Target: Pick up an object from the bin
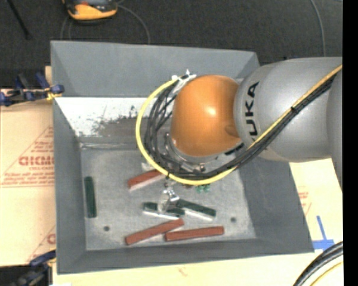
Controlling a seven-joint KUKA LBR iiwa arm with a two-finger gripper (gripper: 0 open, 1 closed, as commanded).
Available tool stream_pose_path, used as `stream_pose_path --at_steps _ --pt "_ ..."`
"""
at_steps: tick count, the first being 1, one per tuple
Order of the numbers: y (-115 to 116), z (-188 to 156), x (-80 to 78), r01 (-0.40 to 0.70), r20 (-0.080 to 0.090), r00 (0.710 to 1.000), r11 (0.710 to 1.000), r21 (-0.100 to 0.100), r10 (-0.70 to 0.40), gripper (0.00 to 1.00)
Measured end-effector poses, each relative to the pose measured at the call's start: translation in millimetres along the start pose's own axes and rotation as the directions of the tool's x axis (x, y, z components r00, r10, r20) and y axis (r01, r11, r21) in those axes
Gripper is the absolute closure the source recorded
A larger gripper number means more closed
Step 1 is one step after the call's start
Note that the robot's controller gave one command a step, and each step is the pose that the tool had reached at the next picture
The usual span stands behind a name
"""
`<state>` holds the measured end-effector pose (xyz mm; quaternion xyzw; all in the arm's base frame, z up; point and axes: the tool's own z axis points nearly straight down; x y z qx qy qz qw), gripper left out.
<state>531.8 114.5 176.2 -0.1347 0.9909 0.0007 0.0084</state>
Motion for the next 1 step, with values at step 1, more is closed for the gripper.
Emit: stream_pose_path --at_steps 1 --pt "-19.2 71.1 19.6 0.108 -0.010 0.994 0.994 -0.001 -0.108 0.00"
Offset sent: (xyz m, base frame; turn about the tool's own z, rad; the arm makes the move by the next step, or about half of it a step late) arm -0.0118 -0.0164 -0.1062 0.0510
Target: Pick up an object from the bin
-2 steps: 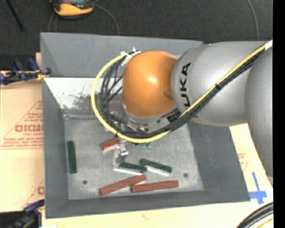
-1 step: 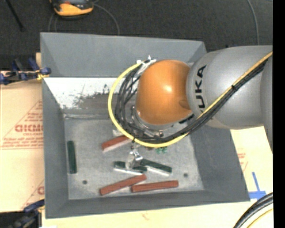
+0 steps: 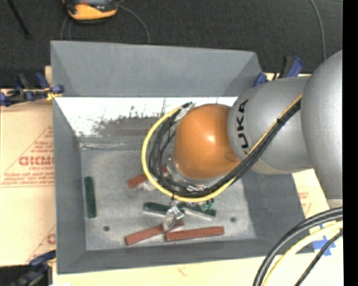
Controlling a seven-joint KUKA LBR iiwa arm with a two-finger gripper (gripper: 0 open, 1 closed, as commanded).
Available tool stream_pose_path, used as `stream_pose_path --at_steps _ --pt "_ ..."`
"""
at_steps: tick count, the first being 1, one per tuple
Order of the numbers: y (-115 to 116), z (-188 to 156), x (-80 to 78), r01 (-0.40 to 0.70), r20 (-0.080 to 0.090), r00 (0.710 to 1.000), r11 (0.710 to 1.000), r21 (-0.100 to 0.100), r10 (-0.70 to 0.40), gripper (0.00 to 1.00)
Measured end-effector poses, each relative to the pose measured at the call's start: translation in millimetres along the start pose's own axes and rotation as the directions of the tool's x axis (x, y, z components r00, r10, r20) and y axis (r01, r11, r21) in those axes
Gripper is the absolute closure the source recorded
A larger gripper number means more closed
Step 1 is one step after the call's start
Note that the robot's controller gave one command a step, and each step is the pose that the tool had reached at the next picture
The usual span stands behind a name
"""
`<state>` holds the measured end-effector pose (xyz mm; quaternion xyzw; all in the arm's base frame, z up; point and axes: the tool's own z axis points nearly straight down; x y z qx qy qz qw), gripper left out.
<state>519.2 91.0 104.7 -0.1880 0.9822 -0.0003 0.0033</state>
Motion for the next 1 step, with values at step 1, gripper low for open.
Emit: stream_pose_path --at_steps 1 --pt "5.2 25.9 -6.0 -0.158 -0.012 0.987 0.987 -0.001 0.158 1.00"
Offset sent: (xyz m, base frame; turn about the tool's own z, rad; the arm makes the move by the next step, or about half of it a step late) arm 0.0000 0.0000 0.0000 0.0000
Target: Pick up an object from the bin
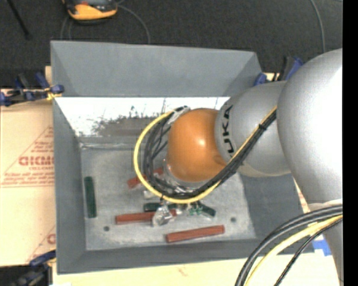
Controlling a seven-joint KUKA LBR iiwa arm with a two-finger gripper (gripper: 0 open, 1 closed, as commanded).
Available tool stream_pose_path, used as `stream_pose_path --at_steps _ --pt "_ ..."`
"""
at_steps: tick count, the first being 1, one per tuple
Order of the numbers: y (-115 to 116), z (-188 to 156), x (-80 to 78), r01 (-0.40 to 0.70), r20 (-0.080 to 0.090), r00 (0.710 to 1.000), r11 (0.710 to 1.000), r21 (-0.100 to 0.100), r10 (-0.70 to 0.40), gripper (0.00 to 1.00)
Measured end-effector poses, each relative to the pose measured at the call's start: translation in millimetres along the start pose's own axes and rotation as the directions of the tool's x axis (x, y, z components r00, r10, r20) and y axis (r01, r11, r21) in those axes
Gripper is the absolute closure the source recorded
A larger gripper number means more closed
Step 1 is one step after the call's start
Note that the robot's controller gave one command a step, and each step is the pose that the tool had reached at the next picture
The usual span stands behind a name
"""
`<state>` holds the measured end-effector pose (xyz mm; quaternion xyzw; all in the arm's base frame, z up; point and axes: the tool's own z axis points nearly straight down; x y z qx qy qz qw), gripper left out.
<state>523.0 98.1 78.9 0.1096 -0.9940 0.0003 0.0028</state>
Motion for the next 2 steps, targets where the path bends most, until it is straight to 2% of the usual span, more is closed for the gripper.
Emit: stream_pose_path --at_steps 1,2 --pt "0 0 0.0 -0.002 0.000 1.000 1.000 0.000 0.002 1.00" --pt "-7 -154 20.7 0.195 0.013 0.981 0.981 0.004 -0.195 1.00"
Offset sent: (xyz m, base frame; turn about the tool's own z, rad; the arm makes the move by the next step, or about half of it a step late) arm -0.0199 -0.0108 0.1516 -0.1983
